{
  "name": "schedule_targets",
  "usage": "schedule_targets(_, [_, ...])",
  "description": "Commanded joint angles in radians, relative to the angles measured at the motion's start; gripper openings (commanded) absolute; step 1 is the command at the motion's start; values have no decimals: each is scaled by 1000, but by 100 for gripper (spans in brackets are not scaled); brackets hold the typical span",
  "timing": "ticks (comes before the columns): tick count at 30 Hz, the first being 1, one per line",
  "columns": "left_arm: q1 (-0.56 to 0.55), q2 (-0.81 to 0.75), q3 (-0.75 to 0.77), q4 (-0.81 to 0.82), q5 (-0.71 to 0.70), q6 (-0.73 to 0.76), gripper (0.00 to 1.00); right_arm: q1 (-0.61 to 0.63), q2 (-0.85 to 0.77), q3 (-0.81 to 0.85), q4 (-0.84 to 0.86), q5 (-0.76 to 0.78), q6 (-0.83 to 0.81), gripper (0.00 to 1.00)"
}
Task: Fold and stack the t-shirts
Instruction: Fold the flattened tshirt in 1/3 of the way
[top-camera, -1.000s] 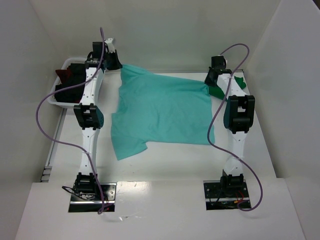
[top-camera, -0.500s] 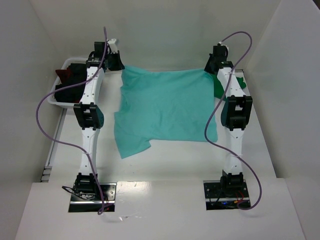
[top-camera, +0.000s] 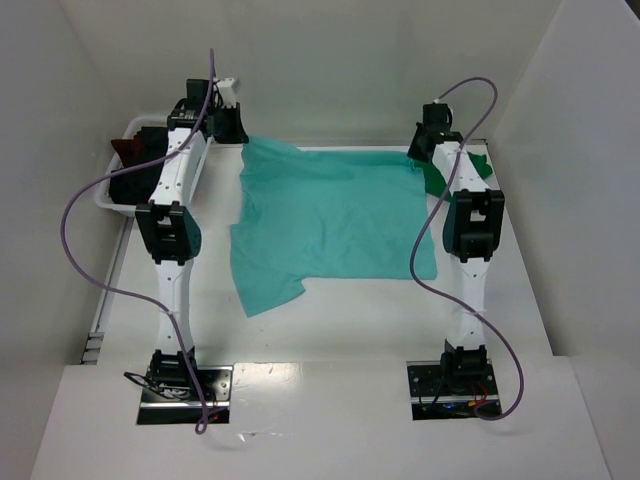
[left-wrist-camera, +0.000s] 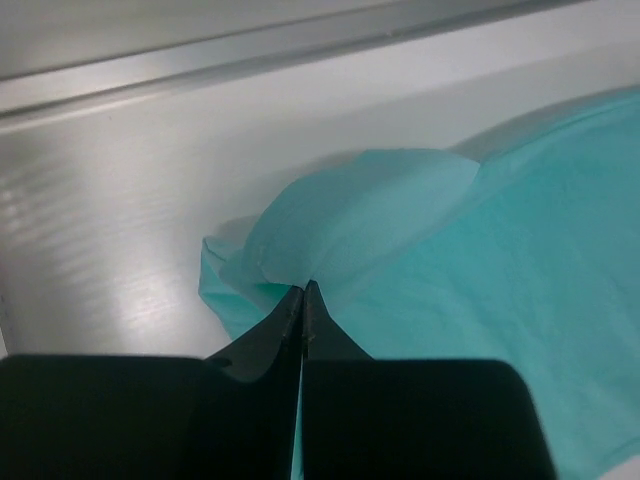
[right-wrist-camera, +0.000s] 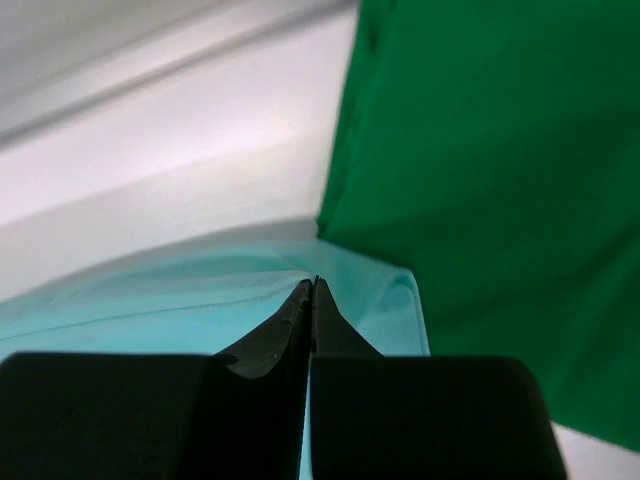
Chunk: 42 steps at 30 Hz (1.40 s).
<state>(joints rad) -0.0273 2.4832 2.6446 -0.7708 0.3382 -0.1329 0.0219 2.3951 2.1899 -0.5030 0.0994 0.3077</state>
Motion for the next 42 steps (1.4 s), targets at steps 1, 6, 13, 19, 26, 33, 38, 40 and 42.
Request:
schedule_targets(1, [-23, -200, -217, 51, 5, 42, 0, -11, -146, -128, 50, 23, -10, 0])
schedule_targets(6, [-43, -374, -565, 175, -22, 42, 0, -11, -215, -307, 110, 14, -1, 0])
schedule_targets(13, [-52, -516, -839, 263, 7, 19, 0, -11, -260, -418, 132, 14, 10, 0])
schedule_targets(19, [-52, -576, -1017, 294, -63, -25, 0, -11, -251, -427, 103, 54, 10, 0])
schedule_targets(26, [-52, -567, -1066, 326, -116, -56, 0, -42, -273, -455, 73, 82, 10, 0])
schedule_targets(33, [-43, -558, -1066, 335, -130, -76, 0, -53, -284, -498, 73, 82, -19, 0])
schedule_targets(38, [-43, -558, -1066, 326, -130, -76, 0, -53, -284, -498, 64, 42, -30, 0])
schedule_targets(40, [-43, -572, -1084, 326, -120, -76, 0, -53, -275, -516, 64, 23, -30, 0])
schedule_targets(42, [-43, -581, -1120, 326, -111, -76, 0, -53, -275, -527, 64, -10, -39, 0])
